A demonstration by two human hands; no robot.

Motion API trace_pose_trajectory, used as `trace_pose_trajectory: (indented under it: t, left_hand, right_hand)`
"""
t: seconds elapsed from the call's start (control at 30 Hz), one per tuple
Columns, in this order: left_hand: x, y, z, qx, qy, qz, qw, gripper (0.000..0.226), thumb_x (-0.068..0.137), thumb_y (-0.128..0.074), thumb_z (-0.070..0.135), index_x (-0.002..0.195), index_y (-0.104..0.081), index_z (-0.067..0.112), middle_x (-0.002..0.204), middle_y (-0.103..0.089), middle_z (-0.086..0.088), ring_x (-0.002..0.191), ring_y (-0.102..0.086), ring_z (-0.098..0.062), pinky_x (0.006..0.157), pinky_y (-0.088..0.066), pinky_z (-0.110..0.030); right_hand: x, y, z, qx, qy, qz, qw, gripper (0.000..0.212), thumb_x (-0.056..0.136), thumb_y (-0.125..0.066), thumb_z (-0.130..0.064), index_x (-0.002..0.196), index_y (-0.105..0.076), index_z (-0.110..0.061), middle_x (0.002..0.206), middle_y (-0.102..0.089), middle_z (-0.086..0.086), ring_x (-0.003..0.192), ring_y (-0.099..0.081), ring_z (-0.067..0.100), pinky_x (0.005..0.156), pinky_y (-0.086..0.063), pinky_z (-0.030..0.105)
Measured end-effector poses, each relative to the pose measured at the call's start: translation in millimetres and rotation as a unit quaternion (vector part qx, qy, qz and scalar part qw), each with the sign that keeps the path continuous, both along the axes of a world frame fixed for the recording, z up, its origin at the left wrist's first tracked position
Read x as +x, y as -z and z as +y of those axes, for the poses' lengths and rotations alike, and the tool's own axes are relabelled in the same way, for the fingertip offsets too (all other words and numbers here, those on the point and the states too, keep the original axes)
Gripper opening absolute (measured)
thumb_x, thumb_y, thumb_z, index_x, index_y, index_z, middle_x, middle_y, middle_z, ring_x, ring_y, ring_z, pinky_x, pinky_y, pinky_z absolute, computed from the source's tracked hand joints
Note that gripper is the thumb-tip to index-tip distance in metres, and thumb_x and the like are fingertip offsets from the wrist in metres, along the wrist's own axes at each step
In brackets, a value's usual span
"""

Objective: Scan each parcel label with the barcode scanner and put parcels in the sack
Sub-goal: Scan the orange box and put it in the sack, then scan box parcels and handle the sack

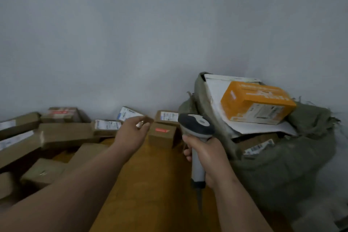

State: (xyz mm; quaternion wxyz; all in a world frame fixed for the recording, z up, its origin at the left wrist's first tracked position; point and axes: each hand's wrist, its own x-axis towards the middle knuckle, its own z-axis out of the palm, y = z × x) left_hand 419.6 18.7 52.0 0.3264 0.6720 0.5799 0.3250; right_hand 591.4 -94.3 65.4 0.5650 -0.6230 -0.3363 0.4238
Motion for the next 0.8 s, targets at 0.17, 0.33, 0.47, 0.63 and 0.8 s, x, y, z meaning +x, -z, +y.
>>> trace_pose_trajectory:
  t: [0.17,0.33,0.47,0.63,0.8]
  left_hand:
    - [-125.4,45.4,-13.1,-0.085,-0.109,-0.016,0.990,0.042,0.098,-0.058,0.031,0.140,-0.053,0.023,0.140,-0.056,-0.005,0.123,-0.055,-0.024,0.103,-0.047,-0.044]
    - [-198.1,81.6,-28.0,-0.136,-0.185,-0.013,0.973,0.048,0.099,-0.058,0.028,0.145,-0.046,0.019,0.143,-0.051,-0.010,0.124,-0.053,-0.030,0.097,-0.051,-0.047]
    - [-227.3,108.3,-24.5,-0.163,-0.208,-0.023,0.964,0.048,0.099,-0.058,0.026,0.145,-0.045,0.016,0.144,-0.050,-0.009,0.125,-0.052,-0.029,0.096,-0.048,-0.042]
    - [-231.2,135.7,-5.9,-0.186,-0.224,-0.016,0.957,0.051,0.098,-0.058,0.028,0.146,-0.043,0.019,0.143,-0.050,-0.008,0.126,-0.051,-0.026,0.095,-0.048,-0.041]
    - [-221.3,159.4,19.5,-0.175,-0.208,0.051,0.961,0.056,0.097,-0.059,0.034,0.148,-0.041,0.019,0.146,-0.044,-0.005,0.131,-0.047,-0.025,0.101,-0.049,-0.039]
  right_hand:
    - [-89.9,25.8,20.6,-0.034,-0.048,0.023,0.998,0.023,0.082,-0.079,-0.025,0.097,-0.070,-0.010,0.064,-0.067,-0.001,0.072,-0.066,0.022,0.069,-0.054,0.036]
    - [-151.2,52.7,40.4,-0.084,-0.097,0.032,0.991,0.020,0.083,-0.078,-0.024,0.089,-0.068,-0.008,0.054,-0.064,-0.004,0.068,-0.064,0.020,0.067,-0.053,0.034]
    - [-182.7,82.1,61.7,-0.134,-0.110,0.044,0.984,0.019,0.084,-0.078,-0.024,0.091,-0.067,-0.010,0.066,-0.065,0.001,0.072,-0.065,0.021,0.070,-0.054,0.036]
    - [-201.3,122.2,98.2,-0.181,-0.113,0.067,0.975,0.020,0.086,-0.076,-0.024,0.101,-0.067,-0.012,0.092,-0.069,0.005,0.088,-0.068,0.020,0.077,-0.054,0.037]
    - [-214.6,161.0,134.3,-0.215,-0.124,0.100,0.964,0.033,0.086,-0.076,-0.027,0.114,-0.066,-0.012,0.106,-0.069,0.006,0.102,-0.067,0.021,0.090,-0.054,0.038]
